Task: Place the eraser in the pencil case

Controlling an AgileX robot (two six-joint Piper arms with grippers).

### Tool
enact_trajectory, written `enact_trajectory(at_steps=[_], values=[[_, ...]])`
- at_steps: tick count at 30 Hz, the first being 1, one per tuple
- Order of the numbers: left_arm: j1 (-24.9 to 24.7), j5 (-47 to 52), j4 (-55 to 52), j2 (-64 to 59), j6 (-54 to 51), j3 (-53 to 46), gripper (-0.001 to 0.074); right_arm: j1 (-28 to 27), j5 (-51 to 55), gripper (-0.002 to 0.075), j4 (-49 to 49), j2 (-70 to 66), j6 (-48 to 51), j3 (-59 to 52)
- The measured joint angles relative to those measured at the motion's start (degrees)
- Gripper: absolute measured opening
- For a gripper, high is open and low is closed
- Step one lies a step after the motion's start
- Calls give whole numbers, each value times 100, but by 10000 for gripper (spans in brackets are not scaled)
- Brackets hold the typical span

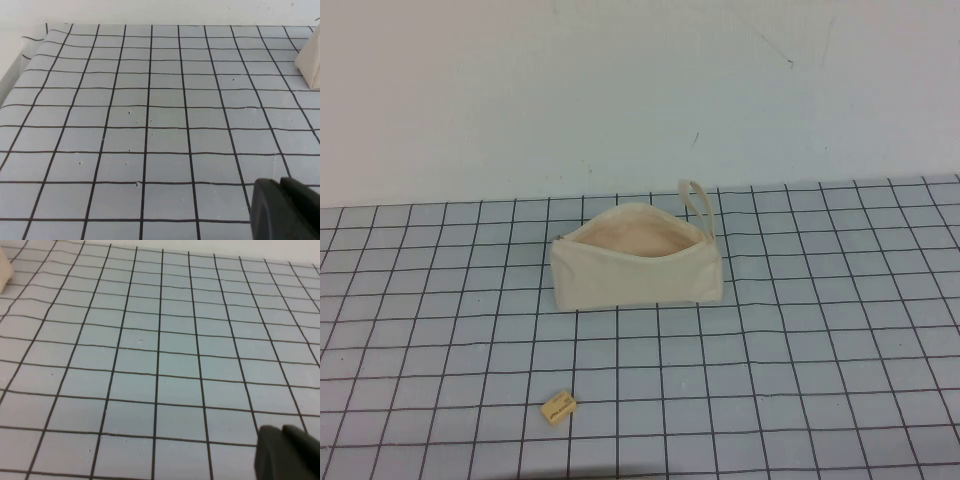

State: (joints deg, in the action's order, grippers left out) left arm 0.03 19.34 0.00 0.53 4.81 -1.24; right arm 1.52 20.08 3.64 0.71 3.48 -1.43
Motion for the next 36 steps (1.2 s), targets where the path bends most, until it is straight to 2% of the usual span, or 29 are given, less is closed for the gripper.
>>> enact_trajectory(at_steps=[36], values=[[0, 0, -39, 0, -170, 0, -1, 0, 0, -1, 0, 0, 0, 0]])
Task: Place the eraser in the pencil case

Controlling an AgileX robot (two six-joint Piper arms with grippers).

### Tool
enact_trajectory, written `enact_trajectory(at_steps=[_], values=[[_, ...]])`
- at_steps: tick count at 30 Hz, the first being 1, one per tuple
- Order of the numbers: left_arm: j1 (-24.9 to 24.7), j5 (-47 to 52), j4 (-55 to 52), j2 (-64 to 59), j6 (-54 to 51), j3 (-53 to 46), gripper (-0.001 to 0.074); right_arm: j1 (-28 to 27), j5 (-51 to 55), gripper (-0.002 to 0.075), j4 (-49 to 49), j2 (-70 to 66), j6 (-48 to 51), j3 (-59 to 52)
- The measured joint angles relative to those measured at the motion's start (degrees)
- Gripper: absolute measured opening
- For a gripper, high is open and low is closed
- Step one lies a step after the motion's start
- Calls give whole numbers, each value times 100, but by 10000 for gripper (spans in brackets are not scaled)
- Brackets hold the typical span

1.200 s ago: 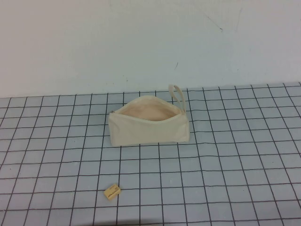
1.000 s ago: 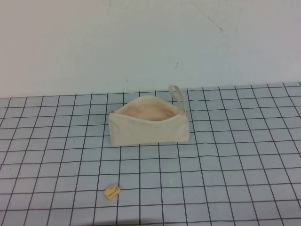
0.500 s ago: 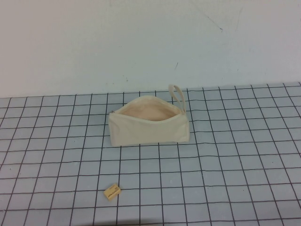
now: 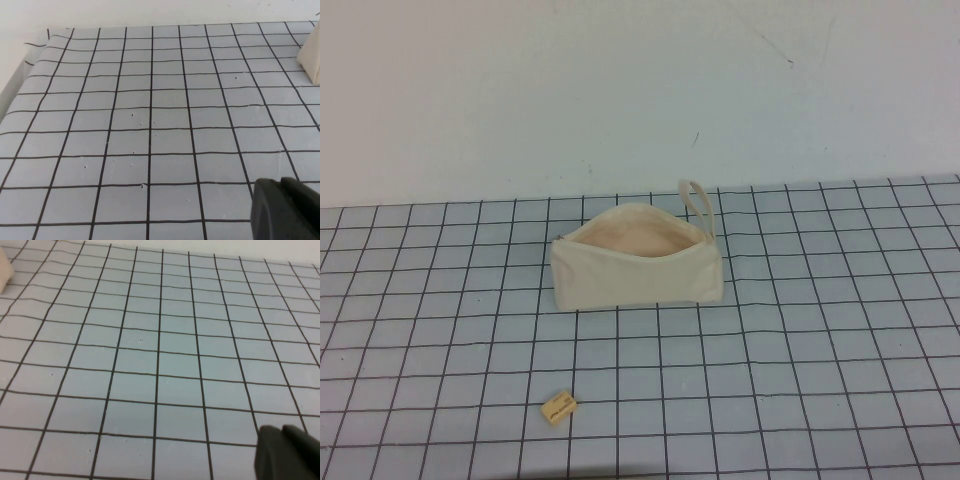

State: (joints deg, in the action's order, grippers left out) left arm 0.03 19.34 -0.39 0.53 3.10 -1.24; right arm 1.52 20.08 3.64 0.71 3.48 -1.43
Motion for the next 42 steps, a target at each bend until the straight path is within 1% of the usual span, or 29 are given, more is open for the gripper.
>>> enact_trajectory(at_steps=[5, 8, 19, 26, 28, 30, 34, 36, 39, 41, 42], values=[[0, -74, -112, 0, 0, 0, -1, 0, 0, -1, 0, 0, 0, 0], [0, -538, -151, 0, 0, -24, -1, 0, 0, -1, 0, 0, 0, 0], [0, -4226, -39, 0, 11, -24, -1, 0, 0, -1, 0, 0, 0, 0], [0, -5860, -24, 0, 24, -24, -1, 0, 0, -1, 0, 0, 0, 0], [0, -6081, 39, 0, 97, -24, -1, 0, 0, -1, 0, 0, 0, 0], [0, -5886, 4, 0, 158, 77, -1, 0, 0, -1, 0, 0, 0, 0], [0, -3611, -632, 0, 859, 1836, -1, 0, 0, -1, 0, 0, 0, 0], [0, -2222, -765, -191, 1173, 2911, -1, 0, 0, -1, 0, 0, 0, 0], [0, -532, -858, -780, 1157, 4139, -1, 0, 0, -1, 0, 0, 0, 0], [0, 190, -857, -1290, 1013, 4627, -1, 0, 0, -1, 0, 0, 0, 0], [0, 717, -809, -1750, 841, 4911, -1, 0, 0, -1, 0, 0, 0, 0]])
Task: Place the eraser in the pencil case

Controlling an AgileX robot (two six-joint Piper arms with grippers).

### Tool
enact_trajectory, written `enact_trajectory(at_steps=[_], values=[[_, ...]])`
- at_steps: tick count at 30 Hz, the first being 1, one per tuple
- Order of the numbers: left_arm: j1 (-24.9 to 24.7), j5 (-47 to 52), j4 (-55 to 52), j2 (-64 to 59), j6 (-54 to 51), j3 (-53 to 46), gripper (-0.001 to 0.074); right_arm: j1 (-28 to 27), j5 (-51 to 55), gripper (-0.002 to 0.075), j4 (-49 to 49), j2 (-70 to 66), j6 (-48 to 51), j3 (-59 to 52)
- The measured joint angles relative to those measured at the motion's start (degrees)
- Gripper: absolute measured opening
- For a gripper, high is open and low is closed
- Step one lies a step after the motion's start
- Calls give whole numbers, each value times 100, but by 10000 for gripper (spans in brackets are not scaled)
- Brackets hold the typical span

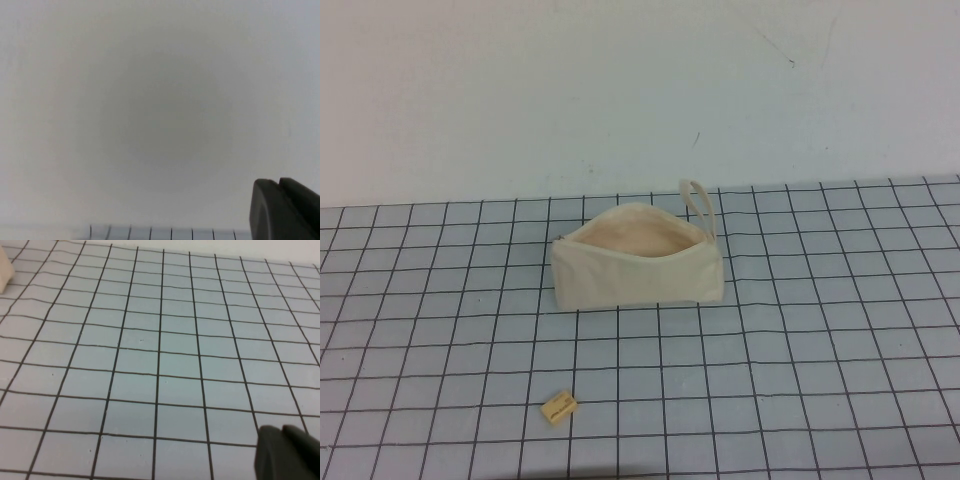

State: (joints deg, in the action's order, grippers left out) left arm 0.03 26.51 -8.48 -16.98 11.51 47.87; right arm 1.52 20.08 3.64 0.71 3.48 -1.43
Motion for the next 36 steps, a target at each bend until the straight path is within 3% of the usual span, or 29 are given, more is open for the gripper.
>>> enact_trajectory(at_steps=[6, 15, 19, 22, 28, 33, 36], values=[[0, 902, 918, -1446, -432, 85, -1, 0, 0, -1, 0, 0, 0, 0], [-11, 1848, 4150, -4089, -4370, 85, -1, 0, 0, -1, 0, 0, -61, 0], [-274, 1801, 4662, -4939, -5041, 85, -1, 0, 0, -1, 0, 0, -111, 0], [-836, 1538, 4273, -5492, -4960, 85, -1, 0, 0, -1, 0, 0, -132, 0], [-1831, 988, 2676, -6397, -3357, 85, -1, 0, 0, -1, 0, 0, -132, 0], [-2128, 626, 1943, -6999, -2578, 94, 18, 0, 0, -1, 0, 0, -145, 0], [-2142, 588, 1811, -7357, -2487, 208, 108, 0, 0, -1, 0, 0, -147, 0]])
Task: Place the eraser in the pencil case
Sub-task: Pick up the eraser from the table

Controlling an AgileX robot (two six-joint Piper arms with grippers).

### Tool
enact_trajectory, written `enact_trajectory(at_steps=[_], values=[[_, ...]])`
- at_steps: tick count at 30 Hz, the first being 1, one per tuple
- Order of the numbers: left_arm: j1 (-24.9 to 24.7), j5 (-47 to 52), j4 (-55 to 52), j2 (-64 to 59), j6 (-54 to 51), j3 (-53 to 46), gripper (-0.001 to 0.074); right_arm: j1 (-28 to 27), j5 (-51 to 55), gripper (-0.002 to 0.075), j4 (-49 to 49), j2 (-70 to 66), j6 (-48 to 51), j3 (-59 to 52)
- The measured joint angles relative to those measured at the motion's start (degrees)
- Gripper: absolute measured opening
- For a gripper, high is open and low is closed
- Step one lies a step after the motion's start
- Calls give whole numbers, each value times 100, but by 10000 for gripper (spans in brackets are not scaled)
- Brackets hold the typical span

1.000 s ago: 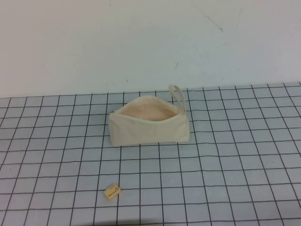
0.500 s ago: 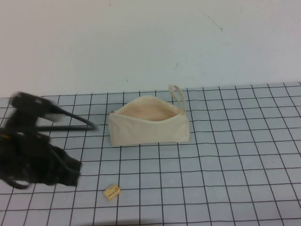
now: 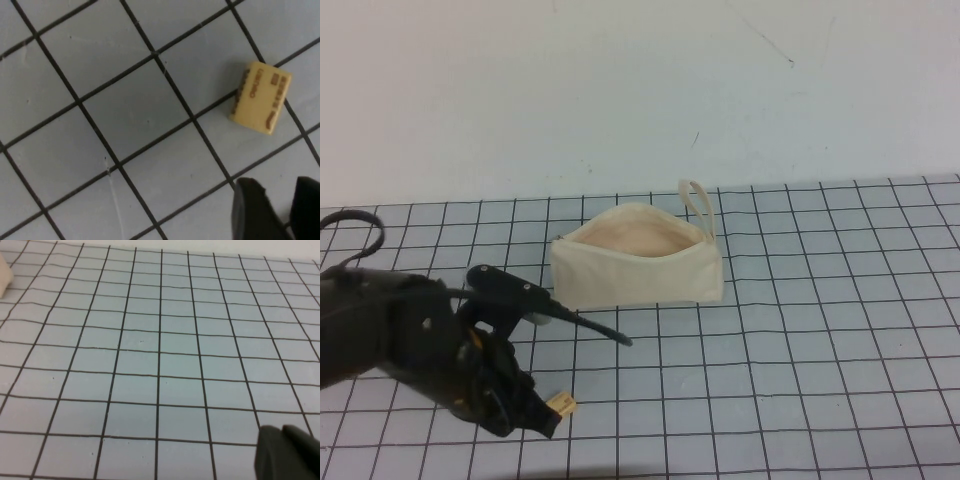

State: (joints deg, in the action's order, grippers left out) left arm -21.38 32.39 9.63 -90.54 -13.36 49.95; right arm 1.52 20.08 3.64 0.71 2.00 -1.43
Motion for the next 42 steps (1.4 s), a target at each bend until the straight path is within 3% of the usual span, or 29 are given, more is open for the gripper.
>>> enact_trajectory(at_steps=[6, 8, 14, 22, 24, 28, 33, 36, 42], values=[[-35, 155, -14, -568, 19, 644, 445, 0, 0, -1, 0, 0, 0, 0], [-79, 226, -14, -711, -2, 854, 472, 0, 0, -1, 0, 0, 0, 0], [-271, 634, -183, -1456, -14, 1509, 424, 0, 0, -1, 0, 0, 0, 0], [-299, 868, -296, -1757, -17, 1583, 408, 0, 0, -1, 0, 0, 0, 0], [-299, 868, -335, -1764, -17, 1583, 363, 0, 0, -1, 0, 0, 0, 0], [-299, 846, -399, -1778, -27, 1592, 173, 0, 0, -1, 0, 0, 0, 0], [-299, 891, -407, -1793, -37, 1658, 181, 0, 0, -1, 0, 0, 0, 0], [-299, 1405, -407, -1809, -37, 1959, 181, 0, 0, -1, 0, 0, 0, 0], [-299, 2536, -360, -1719, -59, 3335, 181, 0, 0, -1, 0, 0, 0, 0]])
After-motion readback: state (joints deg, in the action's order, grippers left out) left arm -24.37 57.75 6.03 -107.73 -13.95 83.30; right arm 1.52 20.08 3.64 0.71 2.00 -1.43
